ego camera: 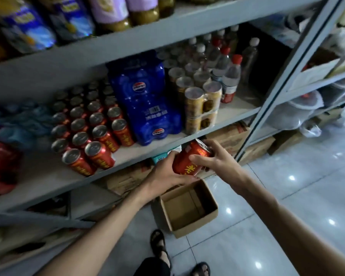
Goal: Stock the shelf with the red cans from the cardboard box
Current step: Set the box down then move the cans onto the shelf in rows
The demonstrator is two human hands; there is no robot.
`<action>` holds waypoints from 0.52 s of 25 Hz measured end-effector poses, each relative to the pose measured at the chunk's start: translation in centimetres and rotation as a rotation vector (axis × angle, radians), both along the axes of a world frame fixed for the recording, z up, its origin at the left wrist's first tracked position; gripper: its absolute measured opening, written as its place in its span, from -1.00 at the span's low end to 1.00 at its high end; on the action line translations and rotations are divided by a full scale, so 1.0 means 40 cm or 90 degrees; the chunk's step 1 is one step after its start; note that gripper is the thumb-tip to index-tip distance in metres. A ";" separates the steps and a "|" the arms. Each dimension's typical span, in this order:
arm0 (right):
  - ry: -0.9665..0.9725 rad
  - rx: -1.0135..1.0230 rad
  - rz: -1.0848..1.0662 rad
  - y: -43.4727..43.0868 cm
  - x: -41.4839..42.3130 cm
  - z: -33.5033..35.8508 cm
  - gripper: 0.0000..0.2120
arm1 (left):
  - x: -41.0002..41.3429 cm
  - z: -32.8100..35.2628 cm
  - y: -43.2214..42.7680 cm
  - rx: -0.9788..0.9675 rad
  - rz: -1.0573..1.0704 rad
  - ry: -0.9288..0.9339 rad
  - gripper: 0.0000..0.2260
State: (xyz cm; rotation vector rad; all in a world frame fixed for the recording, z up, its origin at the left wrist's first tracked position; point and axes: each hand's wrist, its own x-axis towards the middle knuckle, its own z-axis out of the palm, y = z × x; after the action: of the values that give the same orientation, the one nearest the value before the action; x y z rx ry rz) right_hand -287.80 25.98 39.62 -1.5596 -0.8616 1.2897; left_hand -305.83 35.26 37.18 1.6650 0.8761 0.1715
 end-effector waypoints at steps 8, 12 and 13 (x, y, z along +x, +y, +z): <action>-0.137 0.031 0.094 0.261 -0.282 0.005 -0.31 | -0.279 0.007 0.113 -0.018 0.198 -0.062 -0.51; -0.262 0.070 0.118 0.370 -0.382 -0.048 -0.34 | -0.472 -0.061 0.140 0.108 0.376 0.031 -0.83; -0.284 0.072 0.115 0.390 -0.391 -0.063 -0.34 | -0.522 -0.078 0.147 0.164 0.452 0.082 -0.84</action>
State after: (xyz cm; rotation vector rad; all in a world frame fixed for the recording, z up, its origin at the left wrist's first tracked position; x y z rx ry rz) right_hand -303.44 41.57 37.10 -1.7379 -1.3571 1.0050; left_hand -326.71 41.15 34.04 1.5404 1.5742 0.6900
